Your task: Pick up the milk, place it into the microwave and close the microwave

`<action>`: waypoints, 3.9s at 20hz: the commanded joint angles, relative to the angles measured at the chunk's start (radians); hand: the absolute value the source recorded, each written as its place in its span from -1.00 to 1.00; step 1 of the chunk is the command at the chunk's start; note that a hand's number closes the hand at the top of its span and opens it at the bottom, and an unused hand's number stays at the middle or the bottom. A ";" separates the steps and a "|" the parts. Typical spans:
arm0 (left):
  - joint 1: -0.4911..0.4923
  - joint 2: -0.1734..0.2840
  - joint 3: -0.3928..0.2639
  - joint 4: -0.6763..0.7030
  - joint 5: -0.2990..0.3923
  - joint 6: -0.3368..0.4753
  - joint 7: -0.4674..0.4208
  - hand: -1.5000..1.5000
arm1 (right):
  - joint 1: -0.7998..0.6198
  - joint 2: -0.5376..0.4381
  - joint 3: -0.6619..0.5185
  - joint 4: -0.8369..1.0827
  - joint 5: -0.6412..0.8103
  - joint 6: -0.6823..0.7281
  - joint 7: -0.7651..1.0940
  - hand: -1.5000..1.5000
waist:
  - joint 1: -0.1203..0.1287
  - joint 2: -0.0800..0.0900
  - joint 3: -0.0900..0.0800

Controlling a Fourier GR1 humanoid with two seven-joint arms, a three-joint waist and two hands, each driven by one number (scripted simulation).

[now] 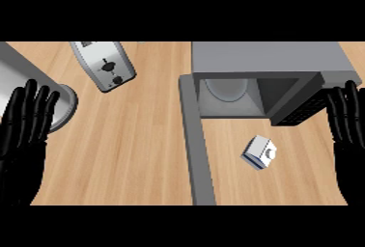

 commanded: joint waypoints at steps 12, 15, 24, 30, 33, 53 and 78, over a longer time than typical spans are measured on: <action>0.263 -0.112 -0.231 -0.184 -0.048 0.289 0.052 -1.00 | 0.243 0.095 0.433 -0.170 0.426 -0.445 0.067 -1.00 | 0.007 -0.010 -0.011; 0.452 -0.112 -0.287 -0.221 -0.043 0.261 -0.083 -1.00 | 0.315 0.095 0.531 -0.173 0.499 -0.487 0.054 -1.00 | 0.013 -0.013 -0.012; 0.725 -0.080 -0.290 -0.302 0.029 0.147 -0.257 -1.00 | 0.369 0.095 0.664 -0.150 0.696 -0.578 0.126 -1.00 | 0.015 -0.011 -0.011; 0.798 -0.056 -0.247 -0.295 0.089 0.090 -0.348 -1.00 | 0.304 0.095 0.656 -0.018 0.703 -0.679 0.141 -1.00 | 0.014 -0.009 -0.011; 0.914 -0.024 -0.235 -0.391 0.144 0.057 -0.338 -1.00 | 0.263 0.079 0.527 0.013 0.600 -0.664 0.104 -1.00 | 0.020 -0.008 -0.010; 1.163 -0.043 -0.168 -0.317 0.178 -0.124 -0.630 -1.00 | 0.081 0.048 0.283 0.451 0.374 -0.674 -0.118 -1.00 | 0.023 -0.008 -0.009; 1.244 -0.043 -0.018 -0.257 0.323 -0.287 -0.724 -1.00 | -0.114 0.094 0.020 1.129 0.098 -0.561 -0.616 1.00 | 0.024 -0.006 -0.009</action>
